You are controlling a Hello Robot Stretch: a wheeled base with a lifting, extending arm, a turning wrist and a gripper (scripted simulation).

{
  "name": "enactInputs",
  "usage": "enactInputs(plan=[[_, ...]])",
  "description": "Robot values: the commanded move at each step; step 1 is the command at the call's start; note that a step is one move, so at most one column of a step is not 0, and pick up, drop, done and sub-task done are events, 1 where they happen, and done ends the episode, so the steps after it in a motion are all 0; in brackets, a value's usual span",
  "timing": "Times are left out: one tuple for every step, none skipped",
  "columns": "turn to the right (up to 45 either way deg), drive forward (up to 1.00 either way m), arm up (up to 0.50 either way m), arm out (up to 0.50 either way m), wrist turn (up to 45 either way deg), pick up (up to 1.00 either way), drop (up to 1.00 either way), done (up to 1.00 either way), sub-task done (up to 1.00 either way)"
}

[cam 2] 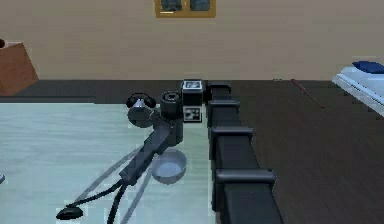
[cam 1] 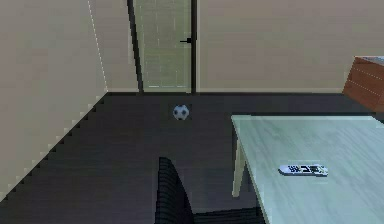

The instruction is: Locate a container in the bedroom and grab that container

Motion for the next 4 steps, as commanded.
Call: enactInputs(plan=[[0.0,0.00,0.00,0.00,45.0,0.00,0.00,0.00,0.00],[0.0,0.00,0.00,0.00,45.0,0.00,0.00,0.00,0.00],[0.0,0.00,0.00,0.00,33.0,0.00,0.00,0.00,0.00],[0.0,0.00,-0.30,0.00,0.0,0.00,0.00,0.00,0.00]])
